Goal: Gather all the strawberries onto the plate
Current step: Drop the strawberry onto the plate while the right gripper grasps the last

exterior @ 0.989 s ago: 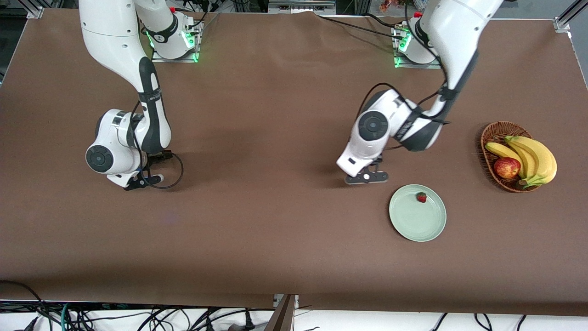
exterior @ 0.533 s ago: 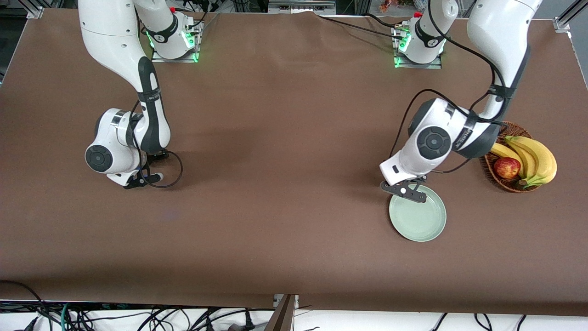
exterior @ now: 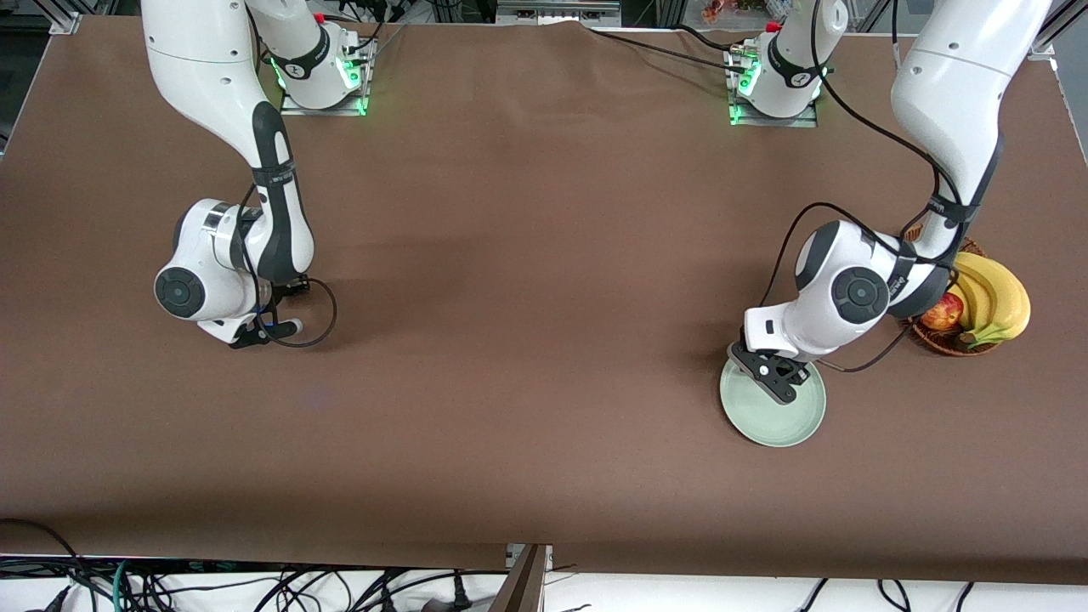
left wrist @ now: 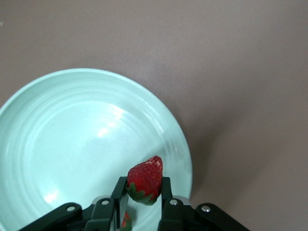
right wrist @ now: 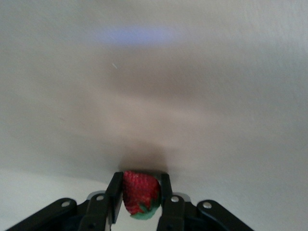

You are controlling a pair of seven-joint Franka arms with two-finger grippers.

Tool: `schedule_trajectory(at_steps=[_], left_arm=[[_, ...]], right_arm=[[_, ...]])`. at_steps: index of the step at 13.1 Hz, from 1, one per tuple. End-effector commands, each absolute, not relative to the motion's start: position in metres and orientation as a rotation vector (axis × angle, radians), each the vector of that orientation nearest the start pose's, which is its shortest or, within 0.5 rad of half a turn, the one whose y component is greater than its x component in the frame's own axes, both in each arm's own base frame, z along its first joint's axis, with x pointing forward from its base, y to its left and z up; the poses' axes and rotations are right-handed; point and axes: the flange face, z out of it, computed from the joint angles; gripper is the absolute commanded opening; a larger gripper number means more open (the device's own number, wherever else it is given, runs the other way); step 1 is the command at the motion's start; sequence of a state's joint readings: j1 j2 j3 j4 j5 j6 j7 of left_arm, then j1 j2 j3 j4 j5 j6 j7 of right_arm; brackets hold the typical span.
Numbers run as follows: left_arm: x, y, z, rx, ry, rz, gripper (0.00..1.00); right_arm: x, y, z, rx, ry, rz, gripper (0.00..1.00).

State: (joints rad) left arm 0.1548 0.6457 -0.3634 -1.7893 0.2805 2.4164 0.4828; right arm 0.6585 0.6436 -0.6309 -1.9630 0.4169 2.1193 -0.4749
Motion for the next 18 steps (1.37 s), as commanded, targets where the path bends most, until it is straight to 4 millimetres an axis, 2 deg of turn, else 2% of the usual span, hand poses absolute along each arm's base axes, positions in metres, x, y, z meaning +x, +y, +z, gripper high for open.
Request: schedule_trajectory(at_steps=[1,2,5,7,9,11,13,15,17,18], left_arm=[[0.653,-0.109,0.197,-2.89,1.327,-0.093,0.57],[0.656,-0.105,0.2,-2.906,1.305,-0.11,1.0],[0.661,-0.101,0.218,-2.912,1.278,-0.13,1.0],[0.658,-0.102,0.238,-2.983,1.215,-0.069,1.0],[0.66,-0.099,0.264,-3.063,1.136,-0.013,1.0],[0.669,-0.093,0.288,-3.076,1.099,0.067,1.0],[0.67,-0.093,0.298,-3.116,0.981,0.14,1.0],[0.662,-0.1,0.304,-3.156,0.788,0.225,1.0],[0.651,-0.129,0.311,-3.201,0.582,0.291,1.0],[0.648,-0.137,0.312,-3.215,0.489,0.3,1.0]], right_arm=[[0.595,0.072,0.194,-3.011,-0.372,0.374,0.19],[0.603,0.096,0.192,-2.995,-0.326,0.348,0.19],[0.619,0.188,0.19,-2.969,-0.127,0.295,0.2],[0.616,0.261,0.199,-2.928,0.034,0.255,0.2],[0.603,0.328,0.19,-2.881,0.233,0.21,0.2],[0.588,0.396,0.185,-2.815,0.357,0.113,0.21],[0.564,0.461,0.179,-2.765,0.435,0.008,0.21],[0.543,0.511,0.174,-2.689,0.53,-0.084,0.21],[0.531,0.545,0.173,-2.627,0.6,-0.105,0.21],[0.526,0.559,0.174,-2.604,0.629,-0.101,0.21]])
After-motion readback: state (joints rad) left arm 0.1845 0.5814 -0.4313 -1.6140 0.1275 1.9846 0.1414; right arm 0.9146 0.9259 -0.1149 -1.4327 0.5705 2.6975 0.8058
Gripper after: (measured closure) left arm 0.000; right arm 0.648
